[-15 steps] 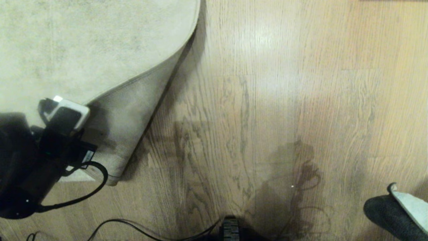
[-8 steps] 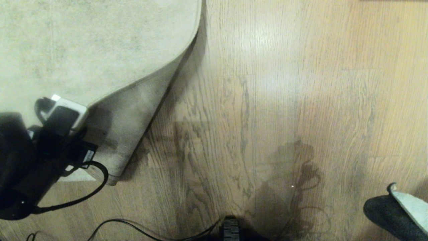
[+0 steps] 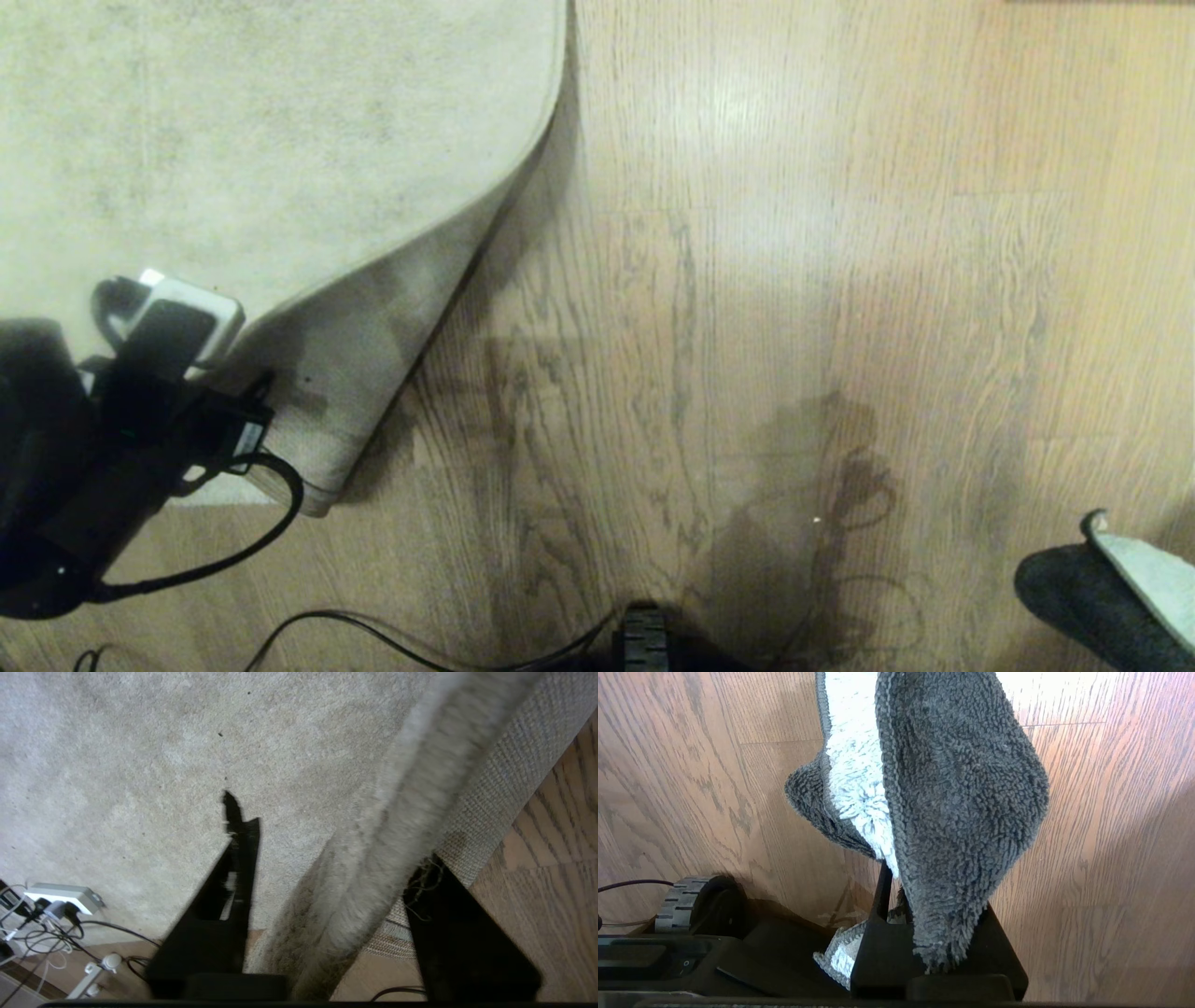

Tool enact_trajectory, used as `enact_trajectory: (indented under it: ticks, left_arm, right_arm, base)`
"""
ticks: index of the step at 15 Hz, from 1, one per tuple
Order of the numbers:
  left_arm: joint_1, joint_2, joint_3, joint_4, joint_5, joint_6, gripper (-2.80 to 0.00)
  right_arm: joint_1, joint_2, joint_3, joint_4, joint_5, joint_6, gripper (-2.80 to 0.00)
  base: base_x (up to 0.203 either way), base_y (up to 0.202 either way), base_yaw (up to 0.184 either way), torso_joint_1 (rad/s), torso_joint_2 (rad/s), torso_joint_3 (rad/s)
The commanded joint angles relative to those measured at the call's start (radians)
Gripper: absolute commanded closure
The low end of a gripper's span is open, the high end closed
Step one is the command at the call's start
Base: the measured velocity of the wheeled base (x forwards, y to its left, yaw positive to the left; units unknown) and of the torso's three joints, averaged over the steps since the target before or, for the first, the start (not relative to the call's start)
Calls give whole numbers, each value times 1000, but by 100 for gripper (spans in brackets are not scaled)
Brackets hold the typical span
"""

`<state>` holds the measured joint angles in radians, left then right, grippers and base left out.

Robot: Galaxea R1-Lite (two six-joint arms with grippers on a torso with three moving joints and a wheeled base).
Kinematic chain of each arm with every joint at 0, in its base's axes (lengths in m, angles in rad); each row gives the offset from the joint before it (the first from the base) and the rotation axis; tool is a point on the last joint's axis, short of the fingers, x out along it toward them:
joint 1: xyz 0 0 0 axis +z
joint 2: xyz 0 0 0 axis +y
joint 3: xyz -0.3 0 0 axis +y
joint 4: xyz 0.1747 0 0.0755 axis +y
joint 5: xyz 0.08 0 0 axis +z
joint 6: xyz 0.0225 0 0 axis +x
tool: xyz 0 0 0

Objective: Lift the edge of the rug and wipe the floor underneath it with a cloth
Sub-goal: Lay down the carpet

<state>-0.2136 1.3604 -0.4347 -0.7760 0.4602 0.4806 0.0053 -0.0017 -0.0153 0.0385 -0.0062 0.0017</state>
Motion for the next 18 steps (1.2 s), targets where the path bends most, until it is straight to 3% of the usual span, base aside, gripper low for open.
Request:
enact_trajectory:
  ticks: [1, 5, 9, 13, 18]
  left_arm:
    - [-14, -8, -1, -6, 2, -11, -280]
    - [-77, -55, -21, -6, 2, -99, -280]
    - [-214, -139, -38, -6, 2, -200, -280]
    - [-318, -240, -44, -6, 0, -233, -280]
    - [-334, -271, -24, 1, -2, -234, -280]
  right_arm:
    - [1, 2, 0, 1, 0, 0, 0]
    - [0, 2, 0, 1, 0, 1, 0]
    - [1, 2, 0, 0, 0, 0, 0]
    - [1, 2, 0, 0, 0, 0, 0]
    - [1, 2, 0, 1, 0, 0, 0]
  base:
    - [0, 0, 0, 0, 0, 0]
    - [0, 0, 0, 0, 0, 0]
    - [0, 0, 0, 0, 0, 0]
    - [0, 0, 0, 0, 0, 0]
    - [0, 0, 0, 0, 0, 0]
